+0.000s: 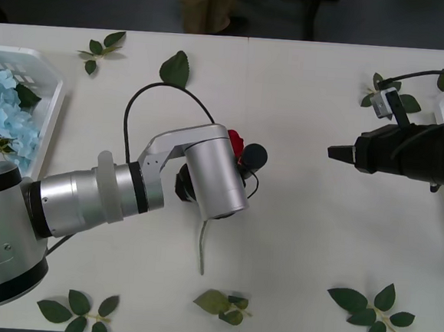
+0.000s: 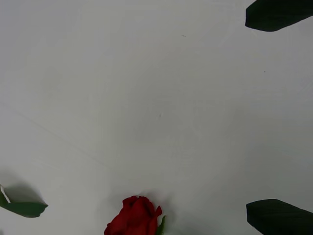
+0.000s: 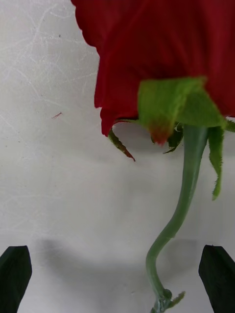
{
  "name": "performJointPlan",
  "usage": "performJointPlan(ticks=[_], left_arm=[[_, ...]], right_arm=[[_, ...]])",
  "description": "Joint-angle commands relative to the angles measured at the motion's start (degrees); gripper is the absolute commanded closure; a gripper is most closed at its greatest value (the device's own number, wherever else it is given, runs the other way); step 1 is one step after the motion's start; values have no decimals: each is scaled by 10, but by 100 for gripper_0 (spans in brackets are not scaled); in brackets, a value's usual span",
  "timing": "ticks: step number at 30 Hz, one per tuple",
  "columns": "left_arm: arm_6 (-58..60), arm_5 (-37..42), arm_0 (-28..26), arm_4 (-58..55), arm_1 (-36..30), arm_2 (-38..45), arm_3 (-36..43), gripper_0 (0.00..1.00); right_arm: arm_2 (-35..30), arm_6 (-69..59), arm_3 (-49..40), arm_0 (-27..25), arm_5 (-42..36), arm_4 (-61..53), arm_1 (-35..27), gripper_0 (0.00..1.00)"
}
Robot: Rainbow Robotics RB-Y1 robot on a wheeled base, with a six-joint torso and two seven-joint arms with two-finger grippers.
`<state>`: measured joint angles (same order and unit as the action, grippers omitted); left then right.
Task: Place the red flowers into the right box and the blue flowers into the left box. If a person shows an open palm, hand one flower to the person first, then continue sorting.
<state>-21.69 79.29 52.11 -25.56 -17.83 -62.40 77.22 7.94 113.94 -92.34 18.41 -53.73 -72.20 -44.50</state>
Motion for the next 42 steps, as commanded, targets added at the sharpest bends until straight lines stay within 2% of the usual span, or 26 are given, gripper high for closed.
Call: performJointPlan(ticks=[1,3,4,5,6,7,8,23,26,28,31,35,39,42], left_arm=[[21,-6,25,14,14,-25,-1,0],[21,-6,26,17,14,-28,-2,0],[19,-6,26,17,14,-30,-2,11],[19,-8,25,17,13,-30,-2,28],[21,-9,25,17,13,-30,-2,69],[22,-10,26,17,13,-30,-2,92],[21,-10,25,17,12,-30,-2,100],[14,-12,19,15,1,-30,-2,100],[11,-13,16,14,-12,-30,1,100],[-2,-14,16,3,-56,-18,36,100],[-52,-18,13,-48,-99,22,72,100],[-130,-15,-10,-132,-165,115,145,100],[-220,-7,-66,-194,-191,257,212,100],[-304,-8,-136,-226,-180,388,271,100]], right_arm=[[-5,-21,-20,-8,6,6,-23,0],[-5,-21,-20,-8,6,6,-23,0],[-5,-21,-20,-8,6,6,-23,0],[-6,-21,-20,-8,6,6,-23,0],[-6,-21,-20,-10,8,6,-23,0],[-5,-21,-20,-11,10,6,-23,0],[-5,-21,-20,-12,13,6,-23,0],[-5,-21,-20,-15,16,6,-23,0],[-5,-21,-20,-16,16,6,-23,0],[-5,-21,-20,-15,18,6,-23,0],[-5,-21,-20,-15,19,6,-23,0],[-5,-21,-20,-15,19,6,-23,0],[-6,-21,-20,-15,19,1,-23,0],[-6,-19,-20,-15,17,-15,-24,0]])
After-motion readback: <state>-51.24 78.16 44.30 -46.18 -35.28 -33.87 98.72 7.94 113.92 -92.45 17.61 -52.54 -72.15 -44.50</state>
